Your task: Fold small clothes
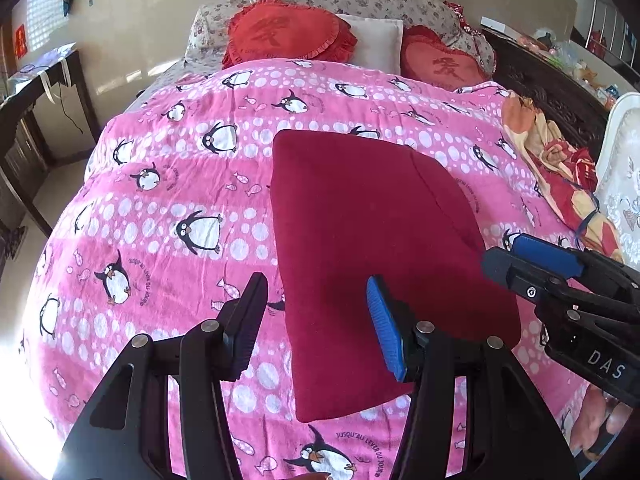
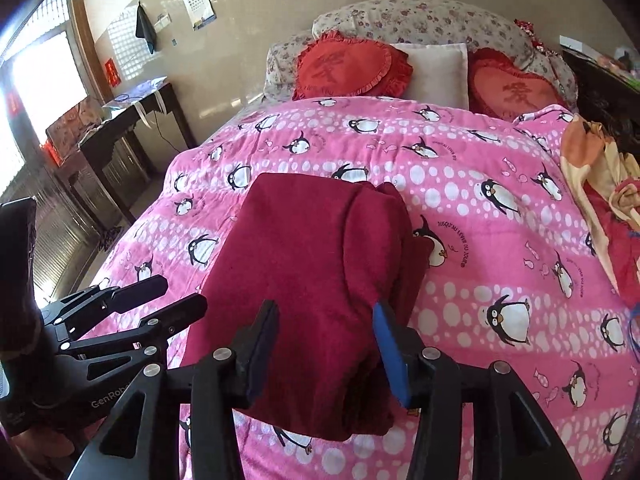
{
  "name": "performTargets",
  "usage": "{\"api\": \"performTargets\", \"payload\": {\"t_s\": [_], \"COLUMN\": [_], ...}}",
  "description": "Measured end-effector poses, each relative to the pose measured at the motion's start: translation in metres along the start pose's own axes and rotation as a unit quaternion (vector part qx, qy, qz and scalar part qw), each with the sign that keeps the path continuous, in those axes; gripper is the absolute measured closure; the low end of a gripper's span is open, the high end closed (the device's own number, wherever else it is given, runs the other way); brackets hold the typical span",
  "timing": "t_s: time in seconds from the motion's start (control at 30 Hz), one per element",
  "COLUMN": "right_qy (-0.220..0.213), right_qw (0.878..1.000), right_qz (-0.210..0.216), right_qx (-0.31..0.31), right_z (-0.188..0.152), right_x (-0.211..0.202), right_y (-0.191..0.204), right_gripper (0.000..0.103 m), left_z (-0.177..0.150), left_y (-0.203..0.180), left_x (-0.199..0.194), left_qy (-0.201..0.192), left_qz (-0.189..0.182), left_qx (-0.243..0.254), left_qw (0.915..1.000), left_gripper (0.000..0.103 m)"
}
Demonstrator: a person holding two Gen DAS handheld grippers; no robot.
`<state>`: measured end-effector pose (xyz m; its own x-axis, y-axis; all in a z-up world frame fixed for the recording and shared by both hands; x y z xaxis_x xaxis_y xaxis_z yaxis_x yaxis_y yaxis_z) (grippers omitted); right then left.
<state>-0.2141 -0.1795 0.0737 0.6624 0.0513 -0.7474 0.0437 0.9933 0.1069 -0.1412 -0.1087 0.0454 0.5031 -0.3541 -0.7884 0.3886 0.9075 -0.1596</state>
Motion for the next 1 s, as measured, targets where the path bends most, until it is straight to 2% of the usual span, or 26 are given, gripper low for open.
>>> {"api": "performTargets", "payload": {"t_s": [0.17,1.0], "right_qy": [0.001,0.017], "right_qw": [1.0,1.0], "right_qz": [-0.001,0.007], "right_qx": [0.015,0.01], "right_z": [-0.0016,-0.0053], "right_x": [0.001,0.0074], "right_y": [-0.0006,0.0055], "right_gripper": [0.056,0.055], "left_z": [0.0004,-0.0019], "left_y": [0.0022,0.0036], "left_x": [-0.0014,-0.0003], "left_qy": [-0.001,0.006], "left_qz": [0.004,0.005], "left_qx": [-0.004,-0.009], "left_qw": [1.0,0.9999], "left_gripper": [0.052,0.052]}}
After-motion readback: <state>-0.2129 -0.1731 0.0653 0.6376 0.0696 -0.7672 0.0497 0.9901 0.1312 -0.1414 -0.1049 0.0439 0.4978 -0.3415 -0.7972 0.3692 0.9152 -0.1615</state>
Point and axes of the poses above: each gripper's, at about its wrist camera, not at the fingertips, and x roughly the way its jaws point, y to its left, z to its top, the point moved 5 cm from there along x, roughly the way its jaws point, and after that the axes turned 8 degrees about -x, right-handed, at the moved point
